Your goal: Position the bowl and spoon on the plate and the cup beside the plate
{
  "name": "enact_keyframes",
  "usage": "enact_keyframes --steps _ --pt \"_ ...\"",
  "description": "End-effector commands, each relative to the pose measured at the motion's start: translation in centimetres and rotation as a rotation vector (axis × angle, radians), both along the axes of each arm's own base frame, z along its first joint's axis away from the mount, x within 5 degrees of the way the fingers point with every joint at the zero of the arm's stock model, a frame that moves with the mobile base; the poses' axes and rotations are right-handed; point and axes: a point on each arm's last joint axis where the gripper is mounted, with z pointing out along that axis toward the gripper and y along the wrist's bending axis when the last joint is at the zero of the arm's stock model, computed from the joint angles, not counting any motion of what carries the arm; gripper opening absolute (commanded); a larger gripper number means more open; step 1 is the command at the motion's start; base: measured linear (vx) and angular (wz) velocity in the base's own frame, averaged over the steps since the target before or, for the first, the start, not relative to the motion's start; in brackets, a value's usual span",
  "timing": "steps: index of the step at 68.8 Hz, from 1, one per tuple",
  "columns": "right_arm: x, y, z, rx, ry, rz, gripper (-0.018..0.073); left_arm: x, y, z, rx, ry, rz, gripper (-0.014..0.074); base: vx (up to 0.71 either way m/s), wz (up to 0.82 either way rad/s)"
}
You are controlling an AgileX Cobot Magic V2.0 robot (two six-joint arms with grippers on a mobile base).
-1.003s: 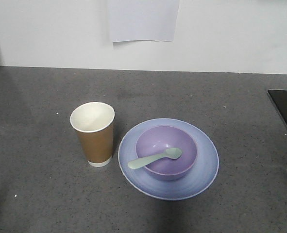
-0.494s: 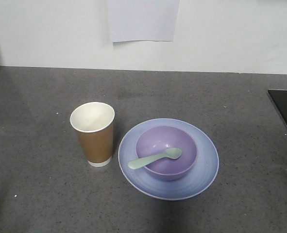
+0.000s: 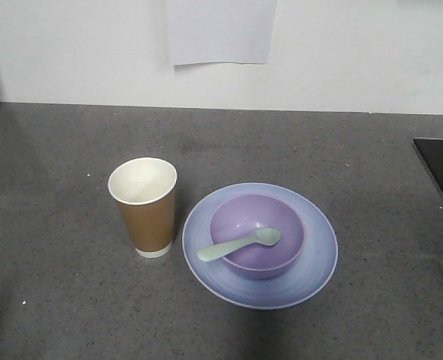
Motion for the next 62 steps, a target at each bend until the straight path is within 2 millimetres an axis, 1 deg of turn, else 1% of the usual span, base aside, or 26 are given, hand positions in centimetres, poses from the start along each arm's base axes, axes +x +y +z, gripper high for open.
enact_keyframes --steps 1,13,18,32,34,36,40,50,54,56,62 --pt "0.3 -0.2 1.3 -0.03 -0.096 -0.011 -0.0011 -0.2 0.0 1.4 -0.017 -0.111 -0.001 -0.0006 0.0 0.0" --pt "-1.0 -0.5 1.8 -0.051 -0.175 -0.018 -0.0011 -0.2 0.0 1.4 -0.017 -0.111 -0.001 -0.0006 0.0 0.0" --pt "-1.5 -0.5 1.2 -0.065 -0.244 -0.011 -0.0011 -0.2 0.0 1.4 -0.017 -0.111 -0.001 -0.0006 0.0 0.0" --pt "-2.3 -0.8 -3.7 -0.023 -0.393 -0.075 -0.0011 -0.2 0.0 1.4 -0.017 -0.111 -0.001 -0.0006 0.0 0.0" --pt "-2.4 -0.9 -4.6 -0.017 -0.4 -0.088 -0.0011 -0.2 0.0 1.4 -0.017 -0.111 -0.001 -0.0006 0.0 0.0" --pt "-2.6 -0.9 -5.0 -0.013 -0.42 -0.1 -0.0011 -0.2 0.0 1.4 -0.017 -0.111 -0.001 -0.0006 0.0 0.0" --pt "-2.9 -1.0 -6.5 -0.012 -0.437 -0.114 -0.0011 -0.2 0.0 1.4 -0.017 -0.111 -0.001 -0.0006 0.0 0.0" --pt "-3.6 -1.0 -9.4 -0.002 -0.477 -0.111 -0.0011 -0.2 0.0 1.4 -0.017 -0.111 -0.001 -0.0006 0.0 0.0" --pt "-3.9 -0.9 -10.2 0.007 -0.496 -0.111 -0.0011 -0.2 0.0 1.4 -0.017 -0.111 -0.001 -0.0006 0.0 0.0" --pt "-3.7 -0.9 -10.8 0.008 -0.487 -0.112 -0.0011 -0.2 0.0 1.4 -0.017 -0.111 -0.001 -0.0006 0.0 0.0" --pt "-3.4 -1.0 -11.9 0.017 -0.487 -0.115 -0.0011 -0.2 0.0 1.4 -0.017 -0.111 -0.001 -0.0006 0.0 0.0"
